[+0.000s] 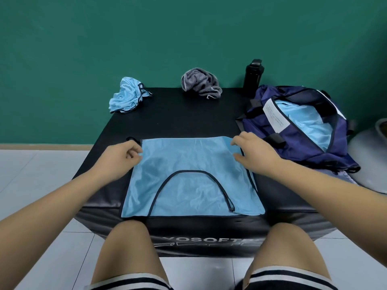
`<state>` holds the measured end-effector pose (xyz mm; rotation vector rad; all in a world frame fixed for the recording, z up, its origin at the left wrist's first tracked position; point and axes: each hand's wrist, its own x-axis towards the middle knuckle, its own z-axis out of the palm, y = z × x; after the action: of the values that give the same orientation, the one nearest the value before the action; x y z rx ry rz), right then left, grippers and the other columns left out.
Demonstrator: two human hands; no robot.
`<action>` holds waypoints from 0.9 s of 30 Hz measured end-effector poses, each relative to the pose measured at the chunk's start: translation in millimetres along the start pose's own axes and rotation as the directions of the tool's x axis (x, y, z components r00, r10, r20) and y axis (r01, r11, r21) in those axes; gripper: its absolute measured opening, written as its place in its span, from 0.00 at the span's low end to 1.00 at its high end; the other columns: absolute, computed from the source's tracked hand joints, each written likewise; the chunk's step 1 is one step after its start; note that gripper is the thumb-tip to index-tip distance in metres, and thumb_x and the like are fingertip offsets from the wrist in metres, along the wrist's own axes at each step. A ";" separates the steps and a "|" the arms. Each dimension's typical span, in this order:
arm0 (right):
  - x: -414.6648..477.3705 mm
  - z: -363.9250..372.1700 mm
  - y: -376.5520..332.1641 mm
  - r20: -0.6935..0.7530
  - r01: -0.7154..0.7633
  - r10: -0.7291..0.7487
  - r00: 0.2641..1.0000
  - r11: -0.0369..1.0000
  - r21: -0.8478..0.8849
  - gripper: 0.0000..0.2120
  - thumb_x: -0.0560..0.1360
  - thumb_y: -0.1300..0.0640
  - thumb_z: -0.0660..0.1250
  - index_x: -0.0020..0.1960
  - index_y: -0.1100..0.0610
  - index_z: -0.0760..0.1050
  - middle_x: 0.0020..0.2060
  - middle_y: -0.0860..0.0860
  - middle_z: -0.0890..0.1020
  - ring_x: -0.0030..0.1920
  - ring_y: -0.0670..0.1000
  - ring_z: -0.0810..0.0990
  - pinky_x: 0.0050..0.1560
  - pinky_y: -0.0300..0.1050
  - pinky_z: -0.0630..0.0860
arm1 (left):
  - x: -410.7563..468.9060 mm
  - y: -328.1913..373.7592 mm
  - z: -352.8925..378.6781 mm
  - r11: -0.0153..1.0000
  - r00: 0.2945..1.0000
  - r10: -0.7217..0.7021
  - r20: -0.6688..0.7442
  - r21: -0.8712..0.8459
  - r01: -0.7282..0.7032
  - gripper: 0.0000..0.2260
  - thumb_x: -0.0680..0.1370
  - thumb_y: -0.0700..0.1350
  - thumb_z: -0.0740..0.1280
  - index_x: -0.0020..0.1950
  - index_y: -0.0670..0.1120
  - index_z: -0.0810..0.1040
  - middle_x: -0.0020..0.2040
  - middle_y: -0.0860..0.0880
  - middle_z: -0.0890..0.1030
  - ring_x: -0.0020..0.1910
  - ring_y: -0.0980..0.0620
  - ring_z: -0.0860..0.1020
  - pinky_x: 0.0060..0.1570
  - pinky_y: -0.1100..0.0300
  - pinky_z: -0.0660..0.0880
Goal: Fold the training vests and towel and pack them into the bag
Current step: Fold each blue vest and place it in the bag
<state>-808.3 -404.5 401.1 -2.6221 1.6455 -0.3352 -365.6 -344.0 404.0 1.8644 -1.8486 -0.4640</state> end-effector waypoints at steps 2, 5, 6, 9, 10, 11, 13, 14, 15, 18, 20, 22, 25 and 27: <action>21.0 3.6 5.7 0.002 -0.014 0.014 1.000 0.999 -0.033 0.20 0.78 0.52 0.72 0.68 0.54 0.75 0.60 0.51 0.76 0.60 0.56 0.74 0.57 0.53 0.75 | 19.0 -4.1 5.0 1.000 0.999 -0.006 -0.032 0.005 0.006 0.09 0.77 0.44 0.75 0.52 0.57 0.81 0.46 0.56 0.82 0.40 0.56 0.79 0.46 0.60 0.75; 49.2 7.7 14.7 0.068 -0.042 0.044 0.997 0.999 -0.035 0.24 0.78 0.51 0.71 0.72 0.53 0.72 0.62 0.52 0.75 0.62 0.57 0.74 0.62 0.55 0.73 | 42.5 -13.7 13.0 0.997 0.999 0.014 -0.040 0.081 -0.010 0.13 0.76 0.47 0.77 0.57 0.58 0.79 0.53 0.56 0.76 0.46 0.58 0.78 0.51 0.59 0.73; 57.2 9.2 17.1 0.105 -0.063 0.066 0.992 0.998 -0.031 0.26 0.78 0.51 0.71 0.74 0.53 0.71 0.63 0.52 0.75 0.62 0.57 0.74 0.63 0.55 0.73 | 49.0 -17.0 15.5 0.996 0.999 0.011 -0.033 0.088 -0.008 0.14 0.76 0.48 0.77 0.59 0.57 0.78 0.54 0.55 0.74 0.47 0.58 0.77 0.53 0.58 0.73; 76.1 12.3 25.0 0.219 -0.143 0.134 0.966 0.989 0.030 0.27 0.78 0.50 0.70 0.75 0.52 0.70 0.64 0.53 0.77 0.64 0.57 0.76 0.64 0.54 0.73 | 66.1 -27.4 23.8 0.994 0.999 -0.034 0.008 0.103 0.033 0.18 0.77 0.49 0.76 0.65 0.57 0.77 0.57 0.53 0.75 0.48 0.58 0.76 0.56 0.56 0.74; 80.2 13.7 28.0 0.253 -0.171 0.150 0.956 0.984 0.060 0.26 0.78 0.51 0.70 0.74 0.52 0.71 0.64 0.53 0.78 0.64 0.56 0.77 0.63 0.52 0.74 | 70.8 -30.5 26.4 0.992 0.998 -0.052 0.025 0.116 0.049 0.20 0.77 0.50 0.75 0.67 0.56 0.76 0.57 0.52 0.76 0.49 0.57 0.77 0.56 0.55 0.74; 83.3 15.1 31.5 0.279 -0.190 0.162 0.947 0.979 0.078 0.24 0.78 0.51 0.70 0.73 0.52 0.72 0.64 0.52 0.80 0.63 0.55 0.78 0.63 0.51 0.75 | 75.5 -33.4 29.0 0.990 0.997 -0.066 0.041 0.127 0.061 0.21 0.78 0.51 0.75 0.69 0.56 0.75 0.56 0.53 0.77 0.50 0.54 0.78 0.57 0.55 0.75; 87.1 17.5 38.5 0.311 -0.215 0.179 0.934 0.973 0.087 0.22 0.77 0.51 0.71 0.69 0.51 0.74 0.62 0.50 0.81 0.61 0.54 0.79 0.62 0.50 0.76 | 84.2 -37.9 32.8 0.986 0.995 -0.084 0.057 0.148 0.075 0.22 0.79 0.51 0.74 0.72 0.55 0.74 0.53 0.53 0.78 0.52 0.51 0.78 0.57 0.53 0.76; 88.2 18.0 41.3 0.321 -0.227 0.188 0.928 0.970 0.087 0.21 0.76 0.50 0.71 0.68 0.51 0.75 0.61 0.49 0.82 0.60 0.53 0.80 0.62 0.51 0.77 | 88.9 -39.4 34.5 0.984 0.994 -0.087 0.061 0.163 0.076 0.22 0.79 0.51 0.74 0.73 0.55 0.74 0.51 0.53 0.78 0.52 0.51 0.78 0.56 0.53 0.76; 89.3 18.9 43.9 0.330 -0.234 0.193 0.924 0.968 0.086 0.20 0.75 0.50 0.72 0.65 0.51 0.76 0.59 0.49 0.82 0.58 0.53 0.80 0.61 0.51 0.78 | 93.5 -40.4 35.6 0.980 0.994 -0.089 0.068 0.183 0.076 0.22 0.80 0.51 0.74 0.73 0.54 0.74 0.49 0.54 0.78 0.52 0.50 0.78 0.55 0.54 0.75; 91.9 19.0 47.5 0.360 -0.226 0.188 0.914 0.972 0.067 0.14 0.75 0.51 0.74 0.59 0.51 0.78 0.52 0.47 0.82 0.54 0.52 0.80 0.57 0.50 0.78 | 106.7 -40.3 36.5 0.971 0.990 -0.106 0.090 0.224 0.083 0.17 0.79 0.51 0.74 0.67 0.54 0.78 0.46 0.58 0.79 0.51 0.51 0.78 0.52 0.56 0.74; 93.1 18.9 47.8 0.363 -0.210 0.176 0.915 0.976 0.055 0.09 0.75 0.52 0.74 0.53 0.51 0.79 0.46 0.46 0.82 0.49 0.52 0.80 0.49 0.49 0.77 | 114.6 -39.8 35.7 0.969 0.989 -0.121 0.088 0.226 0.098 0.11 0.77 0.51 0.75 0.58 0.54 0.81 0.46 0.58 0.80 0.50 0.51 0.80 0.51 0.54 0.77; 93.4 18.7 47.6 0.347 -0.204 0.167 0.923 0.976 0.072 0.05 0.75 0.54 0.73 0.48 0.52 0.78 0.41 0.46 0.80 0.44 0.52 0.78 0.41 0.46 0.73 | 122.2 -36.8 33.9 0.961 0.988 -0.131 0.080 0.255 0.107 0.07 0.75 0.50 0.76 0.50 0.55 0.80 0.46 0.56 0.82 0.48 0.52 0.80 0.50 0.51 0.80; 90.9 13.6 46.1 0.329 -0.249 0.195 0.924 0.960 0.130 0.06 0.76 0.54 0.73 0.46 0.53 0.77 0.38 0.47 0.78 0.40 0.52 0.76 0.37 0.45 0.69 | 134.7 -27.7 32.0 0.929 0.983 -0.157 0.092 0.352 0.115 0.06 0.74 0.50 0.75 0.45 0.56 0.78 0.46 0.55 0.82 0.46 0.52 0.80 0.47 0.50 0.81; 85.6 8.8 43.6 0.327 -0.294 0.224 0.918 0.938 0.183 0.07 0.76 0.52 0.73 0.46 0.54 0.77 0.38 0.48 0.79 0.39 0.51 0.75 0.36 0.46 0.69 | 140.7 -21.3 31.0 0.888 0.980 -0.164 0.113 0.449 0.097 0.05 0.74 0.50 0.74 0.44 0.54 0.78 0.44 0.54 0.82 0.44 0.51 0.80 0.40 0.53 0.78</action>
<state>-809.4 -500.9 400.8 -2.1279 1.7045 -0.0991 -359.9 -487.3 378.8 2.3198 -2.0655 -0.2405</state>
